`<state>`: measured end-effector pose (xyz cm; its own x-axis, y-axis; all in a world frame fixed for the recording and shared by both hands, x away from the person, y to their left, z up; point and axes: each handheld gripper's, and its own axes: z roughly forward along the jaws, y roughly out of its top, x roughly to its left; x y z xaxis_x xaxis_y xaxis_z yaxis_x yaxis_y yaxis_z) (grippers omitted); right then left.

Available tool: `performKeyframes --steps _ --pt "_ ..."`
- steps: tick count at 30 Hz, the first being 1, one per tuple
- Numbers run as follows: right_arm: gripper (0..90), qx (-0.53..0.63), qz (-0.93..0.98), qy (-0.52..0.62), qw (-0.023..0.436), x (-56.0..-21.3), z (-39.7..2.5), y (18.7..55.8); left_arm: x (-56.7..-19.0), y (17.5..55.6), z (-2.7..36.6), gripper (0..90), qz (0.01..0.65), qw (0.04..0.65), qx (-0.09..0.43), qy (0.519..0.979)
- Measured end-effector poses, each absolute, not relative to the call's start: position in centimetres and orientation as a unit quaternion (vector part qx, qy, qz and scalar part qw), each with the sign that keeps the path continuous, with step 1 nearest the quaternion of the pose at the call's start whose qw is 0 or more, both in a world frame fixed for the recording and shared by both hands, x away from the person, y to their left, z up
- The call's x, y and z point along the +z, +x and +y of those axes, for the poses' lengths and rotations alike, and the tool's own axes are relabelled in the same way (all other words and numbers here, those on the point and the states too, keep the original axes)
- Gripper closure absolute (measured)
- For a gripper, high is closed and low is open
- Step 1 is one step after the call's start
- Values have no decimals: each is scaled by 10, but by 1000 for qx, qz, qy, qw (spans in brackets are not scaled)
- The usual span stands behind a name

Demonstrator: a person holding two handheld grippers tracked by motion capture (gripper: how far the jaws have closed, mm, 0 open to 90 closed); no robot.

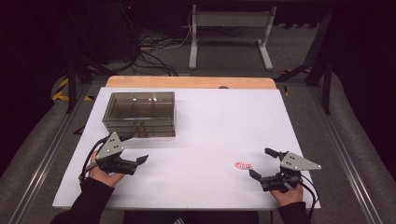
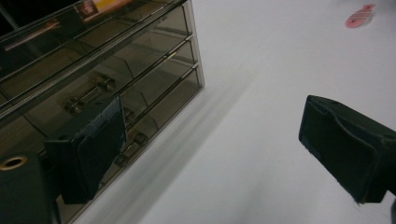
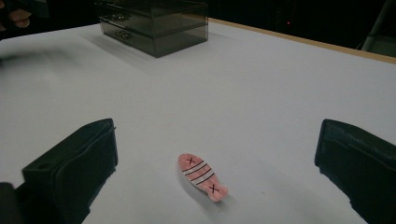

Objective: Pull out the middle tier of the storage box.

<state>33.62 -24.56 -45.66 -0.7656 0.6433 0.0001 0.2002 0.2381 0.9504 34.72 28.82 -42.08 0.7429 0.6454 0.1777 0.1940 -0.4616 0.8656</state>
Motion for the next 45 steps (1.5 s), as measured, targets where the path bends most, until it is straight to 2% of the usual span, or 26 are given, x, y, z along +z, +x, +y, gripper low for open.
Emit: performKeyframes --steps 9,23,31,37,45 --pt "0 550 762 275 201 -457 -245 336 -417 353 289 118 245 424 267 830" --pt "0 550 763 273 203 -457 -245 336 -410 350 279 158 183 346 327 860" --pt "0 550 763 272 204 -457 -244 336 -412 351 278 178 172 312 359 863" --pt "0 549 764 271 204 -457 -244 335 -418 348 275 188 162 265 412 857" --pt "0 549 764 271 203 -457 -244 335 -422 347 273 208 147 245 442 850"
